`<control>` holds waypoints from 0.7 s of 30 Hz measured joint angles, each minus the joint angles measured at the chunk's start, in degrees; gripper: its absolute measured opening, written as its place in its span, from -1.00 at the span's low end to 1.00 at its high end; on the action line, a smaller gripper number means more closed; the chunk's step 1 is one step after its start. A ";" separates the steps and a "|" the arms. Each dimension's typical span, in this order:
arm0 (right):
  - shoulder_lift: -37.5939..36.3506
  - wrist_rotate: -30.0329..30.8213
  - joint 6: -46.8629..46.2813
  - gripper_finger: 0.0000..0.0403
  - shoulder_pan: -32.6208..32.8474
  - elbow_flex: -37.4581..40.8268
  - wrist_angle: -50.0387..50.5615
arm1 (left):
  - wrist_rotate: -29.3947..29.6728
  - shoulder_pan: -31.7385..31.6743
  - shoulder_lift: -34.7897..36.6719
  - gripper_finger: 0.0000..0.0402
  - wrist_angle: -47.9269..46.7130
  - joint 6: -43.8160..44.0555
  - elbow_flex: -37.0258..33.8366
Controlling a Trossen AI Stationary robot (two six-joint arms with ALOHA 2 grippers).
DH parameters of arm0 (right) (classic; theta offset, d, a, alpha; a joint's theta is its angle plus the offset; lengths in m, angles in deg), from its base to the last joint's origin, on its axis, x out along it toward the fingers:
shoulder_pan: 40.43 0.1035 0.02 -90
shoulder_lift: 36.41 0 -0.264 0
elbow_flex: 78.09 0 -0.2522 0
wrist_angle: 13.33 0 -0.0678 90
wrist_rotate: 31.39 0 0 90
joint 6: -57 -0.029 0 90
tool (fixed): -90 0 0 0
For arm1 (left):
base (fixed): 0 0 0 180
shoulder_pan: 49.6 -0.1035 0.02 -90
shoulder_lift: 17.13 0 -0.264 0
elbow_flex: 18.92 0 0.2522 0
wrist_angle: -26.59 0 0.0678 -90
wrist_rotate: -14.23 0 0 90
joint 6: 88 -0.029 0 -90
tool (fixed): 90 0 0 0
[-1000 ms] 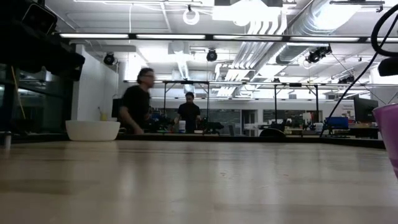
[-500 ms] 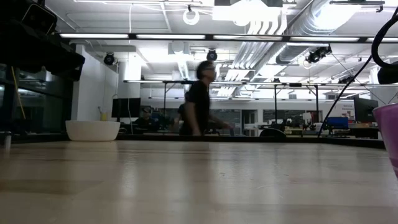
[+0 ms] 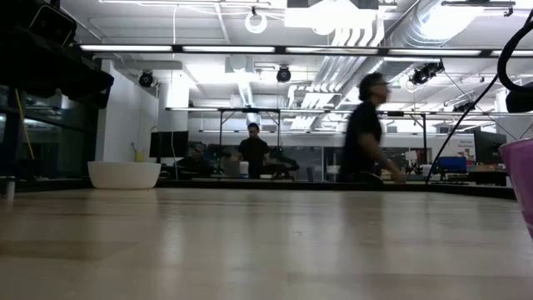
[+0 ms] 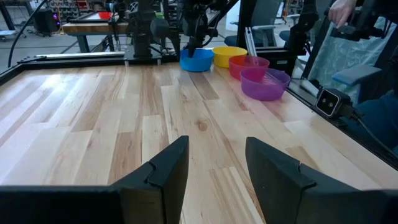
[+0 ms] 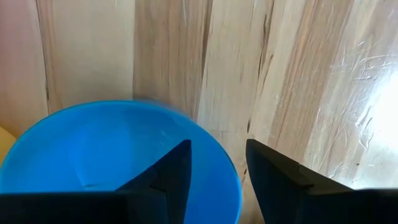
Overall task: Nest bowls inside each other
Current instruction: Stack the blue bowl on the white bowl
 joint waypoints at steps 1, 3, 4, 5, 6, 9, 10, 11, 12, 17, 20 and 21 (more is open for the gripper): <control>0.00 0.00 -0.01 -0.27 0.00 0.00 0.04 | 0.00 -0.01 -0.01 -0.21 0.01 -0.01 -0.01; 0.00 0.00 -0.01 -0.27 0.00 0.00 0.02 | 0.00 -0.01 -0.01 -0.21 0.00 -0.01 -0.01; 0.00 0.00 -0.01 -0.27 0.00 0.00 0.02 | 0.00 0.00 0.00 -0.21 0.01 0.00 -0.01; 0.00 0.00 -0.01 -0.27 0.00 0.00 0.02 | 0.00 -0.01 -0.01 -0.21 0.00 0.01 0.01; 0.00 0.00 -0.02 -0.27 0.00 0.00 0.00 | 0.00 -0.01 0.00 -0.21 0.00 0.01 0.00; 0.00 0.09 -0.03 -0.27 0.00 0.00 0.00 | 0.00 -0.01 0.00 -0.21 0.01 0.00 0.00; 0.00 0.11 -0.03 -0.28 0.00 0.00 0.00 | 0.00 0.00 0.00 -0.21 0.01 0.00 -0.01; 0.00 0.11 -0.03 -0.29 0.00 0.00 0.00 | 0.00 -0.01 0.00 -0.21 0.00 0.00 -0.01; 0.00 0.14 -0.03 -0.32 0.00 0.00 0.00 | 0.00 -0.02 -0.02 -0.21 0.00 0.01 0.00; 0.00 0.16 -0.03 -0.53 0.00 0.00 -0.02 | 0.00 -0.01 0.00 -0.21 0.01 0.00 0.00; -0.02 0.20 -0.03 -0.67 0.00 0.00 0.00 | 0.00 0.00 -0.01 -0.21 0.00 -0.01 -0.01; -0.02 0.20 -0.01 -0.71 0.00 0.00 0.00 | 0.00 0.00 0.00 -0.21 0.00 0.00 -0.01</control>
